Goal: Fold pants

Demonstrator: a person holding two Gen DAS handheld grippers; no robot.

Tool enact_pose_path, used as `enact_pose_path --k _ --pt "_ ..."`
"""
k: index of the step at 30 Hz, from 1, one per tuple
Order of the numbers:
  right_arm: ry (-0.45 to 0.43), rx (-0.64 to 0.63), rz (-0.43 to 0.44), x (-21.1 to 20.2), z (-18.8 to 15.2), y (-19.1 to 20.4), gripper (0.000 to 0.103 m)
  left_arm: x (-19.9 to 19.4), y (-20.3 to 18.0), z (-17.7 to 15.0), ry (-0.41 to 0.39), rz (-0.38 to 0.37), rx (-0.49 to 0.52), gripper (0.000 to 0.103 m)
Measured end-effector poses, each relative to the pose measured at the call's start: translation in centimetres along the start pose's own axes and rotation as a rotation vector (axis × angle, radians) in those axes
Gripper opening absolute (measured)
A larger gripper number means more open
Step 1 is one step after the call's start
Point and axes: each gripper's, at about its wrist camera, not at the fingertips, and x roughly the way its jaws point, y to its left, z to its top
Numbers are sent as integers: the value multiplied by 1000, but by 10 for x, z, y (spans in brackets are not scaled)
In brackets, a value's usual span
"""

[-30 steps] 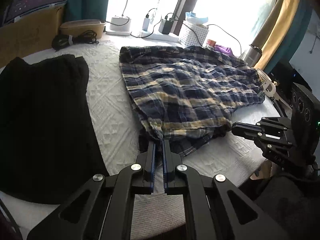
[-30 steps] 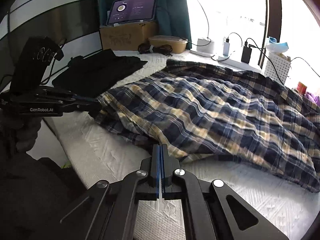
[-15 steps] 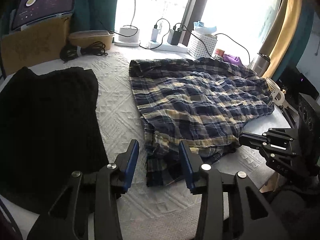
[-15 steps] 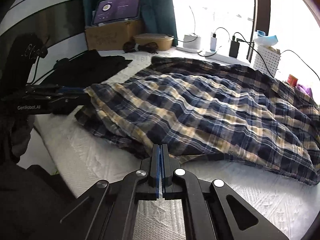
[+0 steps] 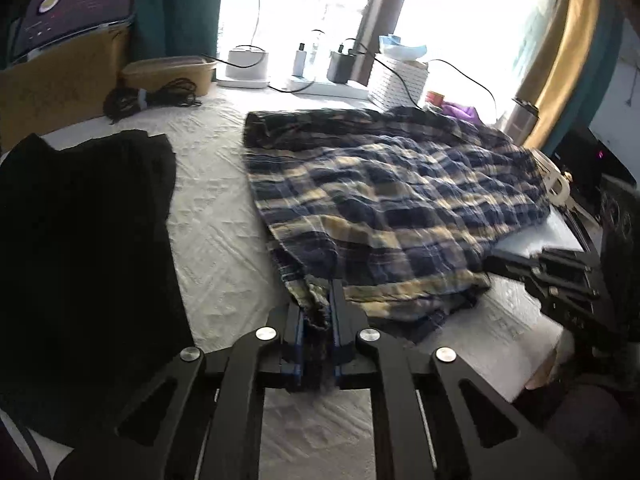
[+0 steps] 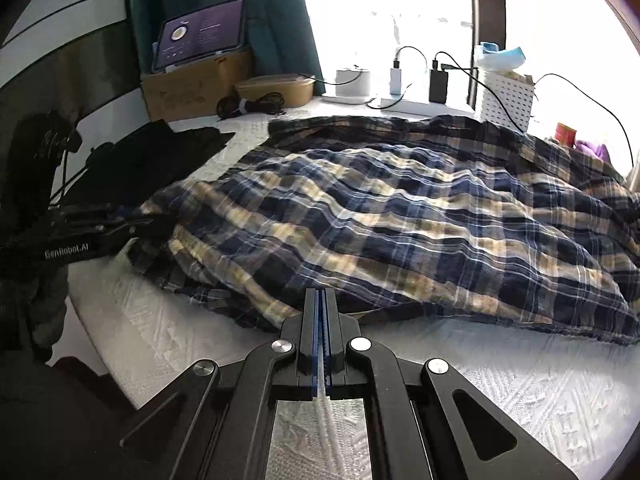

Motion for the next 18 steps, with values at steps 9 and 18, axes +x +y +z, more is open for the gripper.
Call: enact_pose_path --k 9,18 --pt "-43 -5 94 3 13 12 2 -17 -6 -6 25 -21 5 3" --pt "46 -33 90 19 -1 12 2 -13 1 -18 80 -15 -11 2"
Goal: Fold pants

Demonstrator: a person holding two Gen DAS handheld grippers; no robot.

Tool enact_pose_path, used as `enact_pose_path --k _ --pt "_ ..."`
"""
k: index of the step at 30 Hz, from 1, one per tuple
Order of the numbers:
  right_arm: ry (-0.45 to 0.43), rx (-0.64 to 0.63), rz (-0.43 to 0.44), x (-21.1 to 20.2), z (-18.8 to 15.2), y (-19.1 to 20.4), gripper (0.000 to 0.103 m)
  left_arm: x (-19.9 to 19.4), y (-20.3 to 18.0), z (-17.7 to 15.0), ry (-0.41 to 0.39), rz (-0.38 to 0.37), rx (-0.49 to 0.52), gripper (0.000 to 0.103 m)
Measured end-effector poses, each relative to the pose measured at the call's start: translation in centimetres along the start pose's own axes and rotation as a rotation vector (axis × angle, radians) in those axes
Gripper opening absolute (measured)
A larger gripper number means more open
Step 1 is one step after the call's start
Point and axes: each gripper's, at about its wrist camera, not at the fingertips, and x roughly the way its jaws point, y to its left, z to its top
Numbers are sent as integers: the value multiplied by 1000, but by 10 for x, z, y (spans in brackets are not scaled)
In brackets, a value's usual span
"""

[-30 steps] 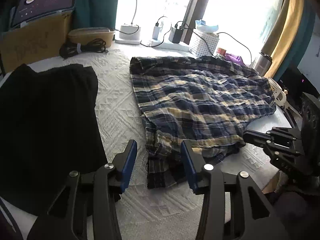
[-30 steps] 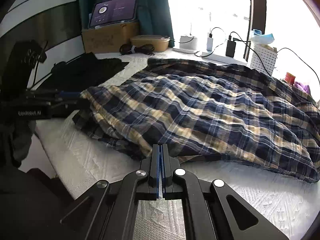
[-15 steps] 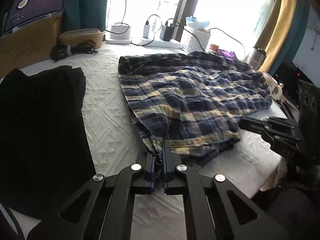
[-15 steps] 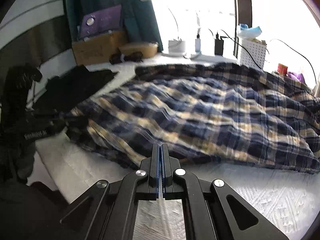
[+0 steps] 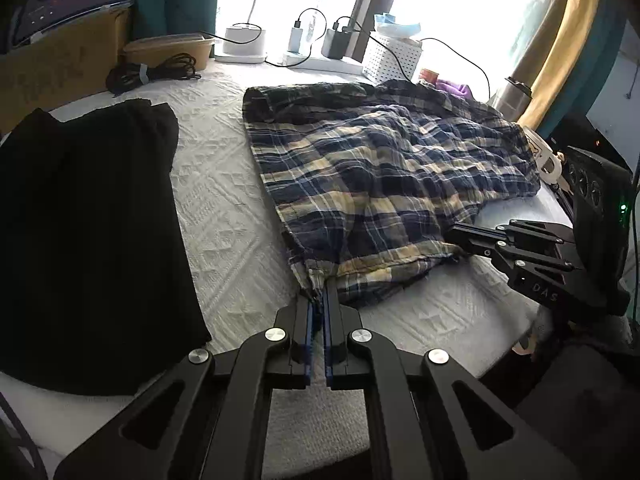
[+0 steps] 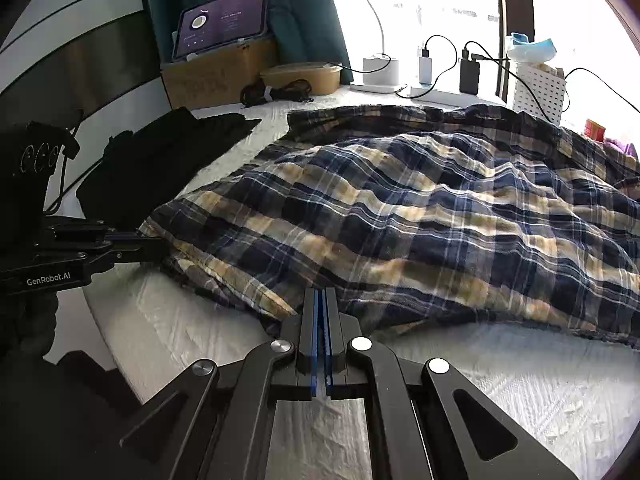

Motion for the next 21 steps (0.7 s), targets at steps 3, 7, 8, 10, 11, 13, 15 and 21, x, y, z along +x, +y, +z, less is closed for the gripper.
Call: enact_pose_path --k 3,7,8,10,11,13,15,21 --pt "6 -10 0 -2 -3 0 2 -2 1 -1 17 3 6 2" --pt "16 -18 -11 -6 -7 0 2 -5 7 -3 53 -7 11 2" --pt "18 -19 -12 -7 -6 -1 3 -8 10 -1 51 -16 12 3" --pt "0 -28 -29 -13 -6 -3 9 -16 15 7 25 17 28 3" --pt "-28 -40 -49 -19 -6 -4 18 -20 16 13 6 45 40 4" --pt "-79 -36 -76 -29 -2 -9 62 -28 23 28 -39 91 64 12" --pt "-126 -6 -70 -37 6 -20 103 -33 27 49 -96 114 100 49" --pt "-156 50 -147 -39 30 -53 103 5 14 106 -140 130 261 57"
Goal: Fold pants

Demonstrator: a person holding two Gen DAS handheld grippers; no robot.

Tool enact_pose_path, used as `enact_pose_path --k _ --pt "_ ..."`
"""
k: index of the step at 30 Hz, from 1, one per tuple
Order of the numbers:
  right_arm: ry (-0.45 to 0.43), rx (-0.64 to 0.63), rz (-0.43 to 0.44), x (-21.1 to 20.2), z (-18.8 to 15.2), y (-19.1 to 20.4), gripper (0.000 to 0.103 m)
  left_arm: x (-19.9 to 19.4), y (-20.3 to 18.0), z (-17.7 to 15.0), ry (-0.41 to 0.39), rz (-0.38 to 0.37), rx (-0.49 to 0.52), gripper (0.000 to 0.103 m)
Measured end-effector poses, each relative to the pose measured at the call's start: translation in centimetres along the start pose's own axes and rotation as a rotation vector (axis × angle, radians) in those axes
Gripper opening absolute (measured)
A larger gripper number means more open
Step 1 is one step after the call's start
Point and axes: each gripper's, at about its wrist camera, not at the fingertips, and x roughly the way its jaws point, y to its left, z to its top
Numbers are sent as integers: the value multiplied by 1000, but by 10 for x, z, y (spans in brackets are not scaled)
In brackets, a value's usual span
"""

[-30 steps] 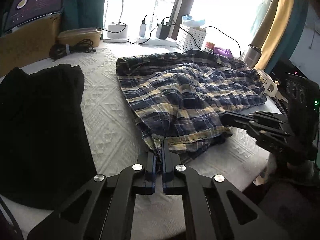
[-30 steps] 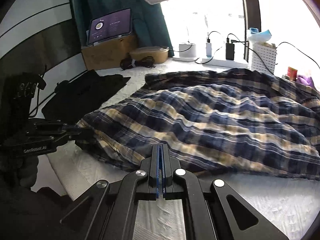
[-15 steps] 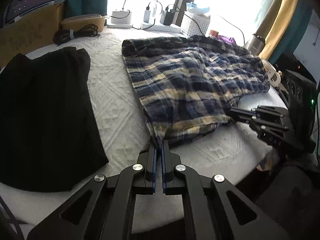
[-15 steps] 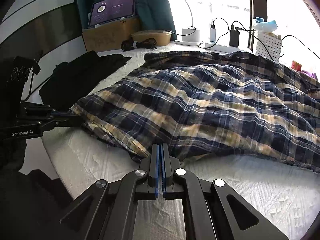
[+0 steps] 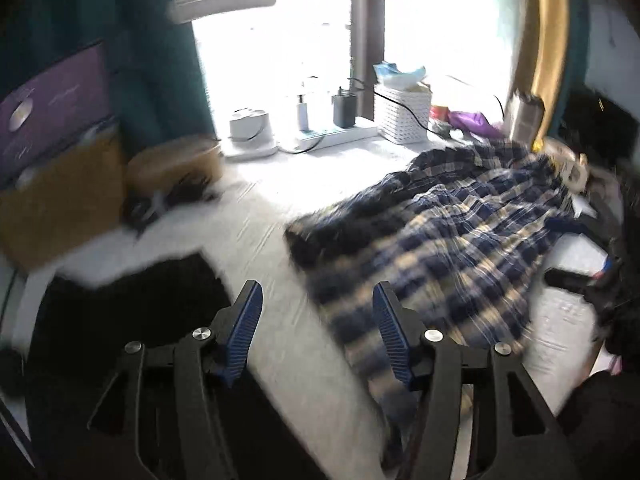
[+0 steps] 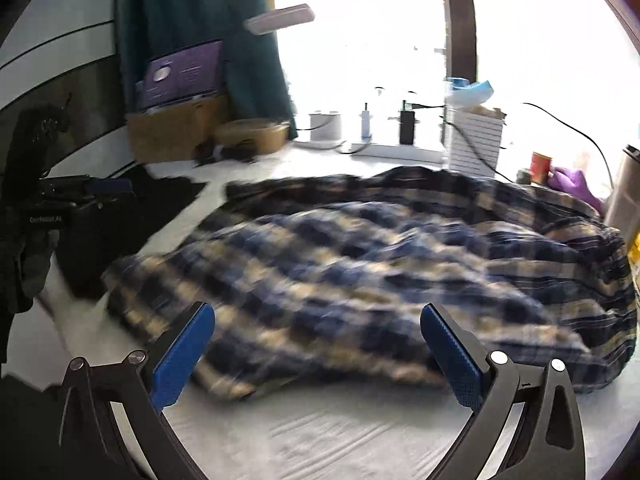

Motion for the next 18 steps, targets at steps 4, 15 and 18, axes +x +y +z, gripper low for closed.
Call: enact_pose_path --k 4,15,18 --pt "-22 49 -28 3 12 -20 103 51 -15 21 55 -7 96 57" --pt "-26 124 -62 13 20 -69 103 132 -11 41 165 141 187 57" --pt "-20 143 -79 17 21 -83 103 144 9 51 169 154 122 57"
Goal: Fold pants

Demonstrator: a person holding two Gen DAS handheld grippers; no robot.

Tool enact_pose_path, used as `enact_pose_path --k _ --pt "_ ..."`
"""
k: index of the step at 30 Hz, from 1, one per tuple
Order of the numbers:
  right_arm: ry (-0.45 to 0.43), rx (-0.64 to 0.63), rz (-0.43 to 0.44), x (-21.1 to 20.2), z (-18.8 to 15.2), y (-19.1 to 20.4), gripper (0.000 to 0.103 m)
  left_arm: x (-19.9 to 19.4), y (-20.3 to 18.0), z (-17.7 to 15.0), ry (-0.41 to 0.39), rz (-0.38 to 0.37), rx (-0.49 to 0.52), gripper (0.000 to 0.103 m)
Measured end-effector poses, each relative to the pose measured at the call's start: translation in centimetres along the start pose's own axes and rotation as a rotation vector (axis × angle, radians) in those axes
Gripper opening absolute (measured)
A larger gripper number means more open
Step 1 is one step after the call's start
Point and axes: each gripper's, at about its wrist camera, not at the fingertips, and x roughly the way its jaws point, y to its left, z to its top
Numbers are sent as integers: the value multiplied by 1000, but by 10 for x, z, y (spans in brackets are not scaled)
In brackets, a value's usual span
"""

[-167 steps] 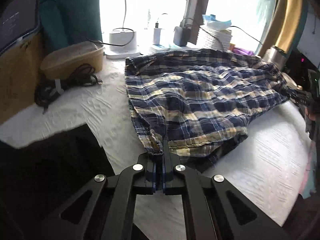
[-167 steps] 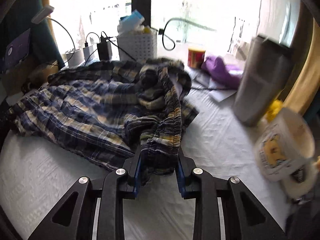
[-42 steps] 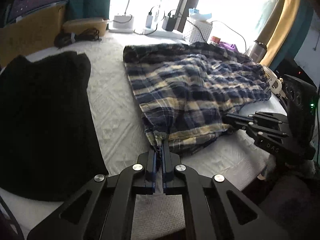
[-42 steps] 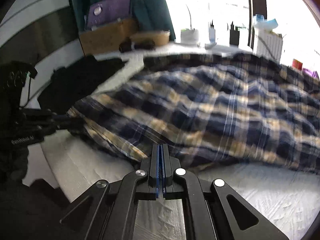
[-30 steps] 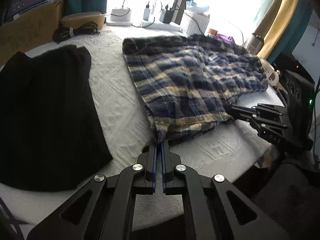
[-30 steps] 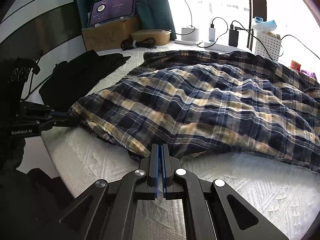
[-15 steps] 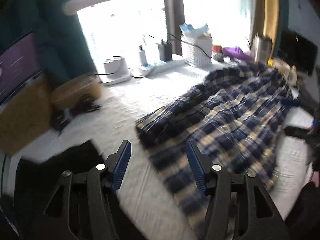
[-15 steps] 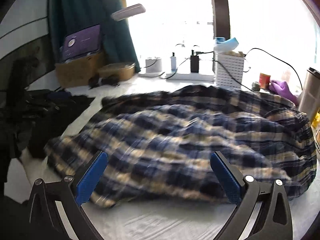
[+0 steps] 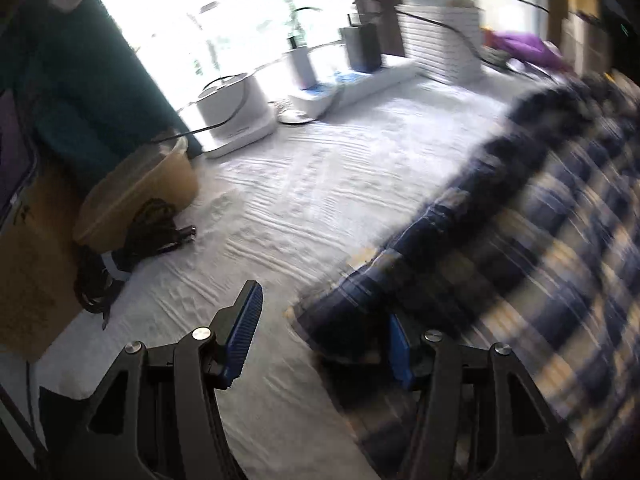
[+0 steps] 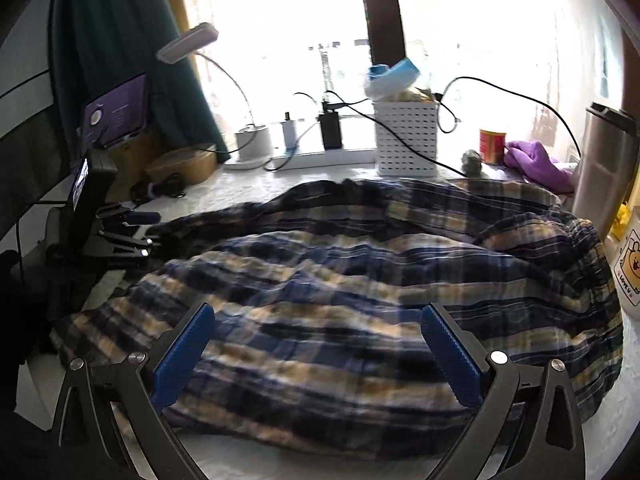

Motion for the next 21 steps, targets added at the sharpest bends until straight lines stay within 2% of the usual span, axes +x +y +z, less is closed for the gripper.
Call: enact_pose_path --k 8,13,21 --pt "19 78 -33 10 0 -29 103 29 57 19 18 67 -190 57" --pt "21 92 -67 8 -1 -37 103 1 61 8 -18 -32 -244 57" --pt "-6 119 -132 -13 -3 -48 103 -70 2 -36 -81 -222 -199 57"
